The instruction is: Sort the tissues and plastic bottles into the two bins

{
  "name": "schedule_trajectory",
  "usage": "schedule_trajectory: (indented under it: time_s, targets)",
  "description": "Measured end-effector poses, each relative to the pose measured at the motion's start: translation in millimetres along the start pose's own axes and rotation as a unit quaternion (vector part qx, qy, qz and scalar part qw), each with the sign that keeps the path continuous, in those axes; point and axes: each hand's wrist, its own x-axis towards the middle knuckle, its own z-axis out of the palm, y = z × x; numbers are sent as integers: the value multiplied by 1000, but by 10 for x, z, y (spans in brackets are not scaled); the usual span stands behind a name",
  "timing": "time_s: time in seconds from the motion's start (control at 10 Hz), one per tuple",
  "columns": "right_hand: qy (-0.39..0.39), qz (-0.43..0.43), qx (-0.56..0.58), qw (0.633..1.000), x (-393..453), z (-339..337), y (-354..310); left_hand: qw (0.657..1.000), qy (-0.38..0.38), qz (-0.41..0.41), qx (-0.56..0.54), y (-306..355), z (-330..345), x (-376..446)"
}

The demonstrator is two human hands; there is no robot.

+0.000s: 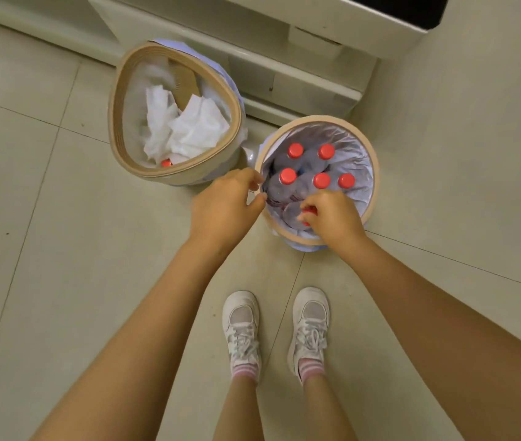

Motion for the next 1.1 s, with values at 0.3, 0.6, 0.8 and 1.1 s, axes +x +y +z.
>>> schedule_trajectory:
  time_s: [0.3, 0.6, 0.8, 1.1]
  targets:
    - [73, 115, 63, 989, 129, 343, 244, 999, -31, 19, -5, 28, 342, 114]
    - [194, 121, 308, 924, -160, 478, 189, 999, -23, 18, 24, -87, 292, -79]
    - [130, 145, 281, 940, -113, 577, 163, 998, -14, 40, 44, -132, 282, -86]
    - [33, 150, 228, 962, 131, 397, 9, 998, -5, 38, 55, -146, 173, -121]
